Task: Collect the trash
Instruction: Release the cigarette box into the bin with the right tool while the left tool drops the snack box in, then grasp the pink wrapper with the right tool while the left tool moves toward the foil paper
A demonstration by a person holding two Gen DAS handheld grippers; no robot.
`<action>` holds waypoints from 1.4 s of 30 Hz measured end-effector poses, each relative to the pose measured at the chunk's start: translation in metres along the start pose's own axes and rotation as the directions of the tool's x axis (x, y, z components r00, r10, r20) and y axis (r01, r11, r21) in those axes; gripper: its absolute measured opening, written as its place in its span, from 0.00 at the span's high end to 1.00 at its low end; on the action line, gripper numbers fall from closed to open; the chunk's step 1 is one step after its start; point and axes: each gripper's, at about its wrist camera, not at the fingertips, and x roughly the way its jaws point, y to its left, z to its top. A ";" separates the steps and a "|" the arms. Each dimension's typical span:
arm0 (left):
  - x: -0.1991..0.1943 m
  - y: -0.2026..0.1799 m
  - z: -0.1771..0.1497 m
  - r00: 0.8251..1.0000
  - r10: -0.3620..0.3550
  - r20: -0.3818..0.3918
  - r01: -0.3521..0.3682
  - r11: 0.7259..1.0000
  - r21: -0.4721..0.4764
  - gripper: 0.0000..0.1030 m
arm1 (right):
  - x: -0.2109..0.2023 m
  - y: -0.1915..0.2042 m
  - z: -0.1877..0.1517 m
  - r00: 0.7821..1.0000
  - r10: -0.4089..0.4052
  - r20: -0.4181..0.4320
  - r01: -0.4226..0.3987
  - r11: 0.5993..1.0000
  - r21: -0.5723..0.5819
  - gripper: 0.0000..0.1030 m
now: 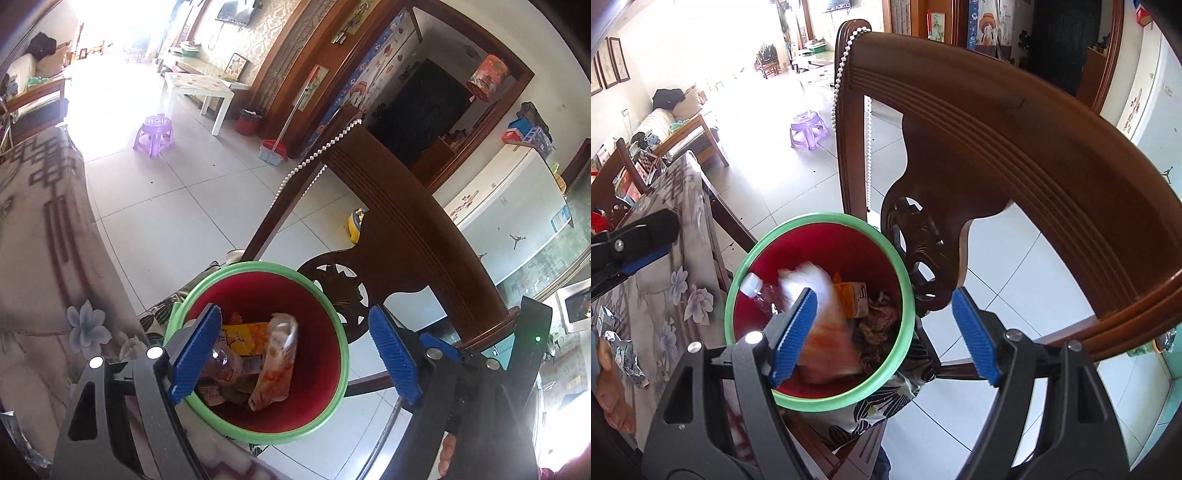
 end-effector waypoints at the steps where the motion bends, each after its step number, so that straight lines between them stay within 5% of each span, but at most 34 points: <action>1: -0.008 0.003 -0.002 1.000 0.005 0.011 -0.005 1.000 -0.003 0.24 | -0.002 0.002 -0.002 1.000 0.001 0.001 -0.001 1.000 -0.004 0.29; 12: -0.122 0.086 -0.060 0.978 0.183 0.104 -0.164 0.972 -0.168 0.25 | -0.009 0.076 -0.030 0.992 0.113 -0.054 -0.119 0.986 -0.120 0.25; 28: -0.241 0.218 -0.162 0.913 0.403 0.064 -0.346 0.847 -0.403 0.25 | -0.032 0.213 -0.115 0.947 0.230 -0.225 -0.291 0.911 -0.292 0.25; 36: -0.266 0.245 -0.190 0.914 0.402 0.060 -0.338 0.833 -0.438 0.25 | -0.038 0.264 -0.195 0.851 0.246 -0.464 -0.432 0.830 -0.352 0.24; 41: -0.270 0.258 -0.199 0.924 0.379 0.051 -0.320 0.838 -0.441 0.25 | -0.047 0.275 -0.233 0.802 0.252 -0.542 -0.470 0.825 -0.312 0.25; 42: -0.269 0.259 -0.199 0.927 0.372 0.051 -0.314 0.842 -0.439 0.25 | -0.048 0.278 -0.239 0.796 0.250 -0.552 -0.475 0.822 -0.313 0.31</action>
